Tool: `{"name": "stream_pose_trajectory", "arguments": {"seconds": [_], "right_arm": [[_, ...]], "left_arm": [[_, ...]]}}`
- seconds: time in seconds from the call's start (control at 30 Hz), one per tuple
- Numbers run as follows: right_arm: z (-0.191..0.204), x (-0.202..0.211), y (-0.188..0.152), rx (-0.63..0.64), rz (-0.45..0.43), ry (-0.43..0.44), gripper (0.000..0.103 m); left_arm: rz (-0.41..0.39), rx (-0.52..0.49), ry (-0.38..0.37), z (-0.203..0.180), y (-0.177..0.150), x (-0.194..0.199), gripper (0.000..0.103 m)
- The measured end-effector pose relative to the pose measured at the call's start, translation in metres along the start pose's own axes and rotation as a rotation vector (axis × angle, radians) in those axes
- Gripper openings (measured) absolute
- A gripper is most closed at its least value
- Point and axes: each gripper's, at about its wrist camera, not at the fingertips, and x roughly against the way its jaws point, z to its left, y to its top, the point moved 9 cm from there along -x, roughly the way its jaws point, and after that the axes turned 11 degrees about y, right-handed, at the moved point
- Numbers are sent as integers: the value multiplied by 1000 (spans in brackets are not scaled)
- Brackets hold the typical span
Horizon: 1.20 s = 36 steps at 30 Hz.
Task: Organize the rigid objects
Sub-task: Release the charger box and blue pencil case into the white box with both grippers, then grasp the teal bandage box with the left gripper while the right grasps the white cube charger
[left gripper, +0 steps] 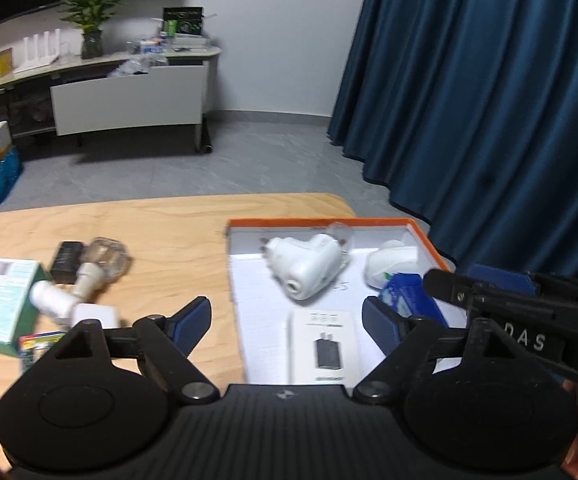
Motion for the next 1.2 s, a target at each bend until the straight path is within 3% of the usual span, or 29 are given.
{"name": "stream_pose_trajectory", "arguments": {"seconds": [0.17,0.63,1.2], "right_arm": [[24,1,-6,5,4,21,71],[90,-21,-14,39,37,97,71],[145,-52,-35,61,96,187,71]], "left_arm": [[-11,25,34,27,1,11,87],[-31,90,108,100,-6,28,87],[20,170,230,195,-36,29,87]]}}
